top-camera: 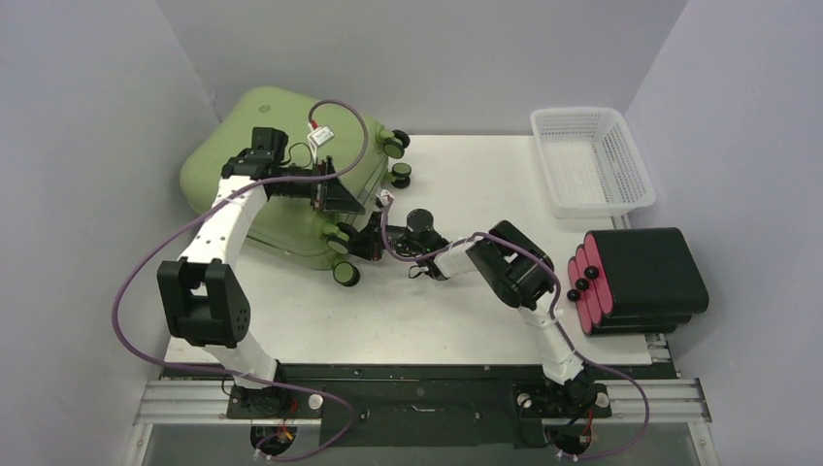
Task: Open, take out, and arrange the luggage
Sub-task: Unzip the luggage at the center of the board.
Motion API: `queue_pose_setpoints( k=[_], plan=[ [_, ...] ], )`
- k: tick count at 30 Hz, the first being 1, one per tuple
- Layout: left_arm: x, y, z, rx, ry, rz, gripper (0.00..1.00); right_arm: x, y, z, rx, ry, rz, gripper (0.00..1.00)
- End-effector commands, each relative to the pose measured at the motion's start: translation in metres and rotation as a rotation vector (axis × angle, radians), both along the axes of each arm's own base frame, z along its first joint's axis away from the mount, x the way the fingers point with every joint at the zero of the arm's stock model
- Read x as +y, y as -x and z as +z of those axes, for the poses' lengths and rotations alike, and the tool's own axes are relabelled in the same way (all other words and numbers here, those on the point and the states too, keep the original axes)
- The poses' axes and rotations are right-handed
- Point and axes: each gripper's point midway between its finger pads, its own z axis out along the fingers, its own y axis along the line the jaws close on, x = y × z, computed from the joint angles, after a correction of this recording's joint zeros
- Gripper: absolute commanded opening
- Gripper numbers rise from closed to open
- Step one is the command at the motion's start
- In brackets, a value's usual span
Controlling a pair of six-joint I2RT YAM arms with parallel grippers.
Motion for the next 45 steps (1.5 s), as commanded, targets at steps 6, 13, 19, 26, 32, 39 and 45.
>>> queue_pose_setpoints(
  k=[6, 13, 19, 26, 32, 39, 45],
  plan=[
    [0.014, -0.018, -0.012, -0.073, -0.054, 0.066, 0.94, -0.034, -0.035, 0.025, -0.087, 0.04, -0.154, 0.0],
    [0.004, -0.01, -0.033, -0.074, -0.137, 0.035, 0.94, -0.07, -0.06, 0.026, -0.132, 0.19, -0.299, 0.0],
    [-0.008, 0.003, -0.045, -0.093, -0.203, -0.022, 0.94, -0.091, -0.069, 0.026, -0.191, 0.306, -0.368, 0.0],
    [-0.007, 0.01, -0.051, -0.088, -0.217, -0.046, 0.92, -0.104, -0.087, 0.042, -0.02, 0.174, -0.401, 0.0],
    [-0.004, 0.019, -0.064, -0.047, -0.244, -0.087, 0.85, -0.102, -0.098, 0.059, 0.143, -0.005, -0.381, 0.0],
    [-0.006, 0.018, -0.058, -0.038, -0.203, -0.093, 0.84, -0.092, -0.073, 0.048, -0.078, 0.152, -0.336, 0.2],
    [-0.001, 0.012, -0.056, -0.013, -0.164, -0.077, 0.84, -0.076, -0.053, 0.028, -0.225, 0.236, -0.262, 0.29]
  ],
)
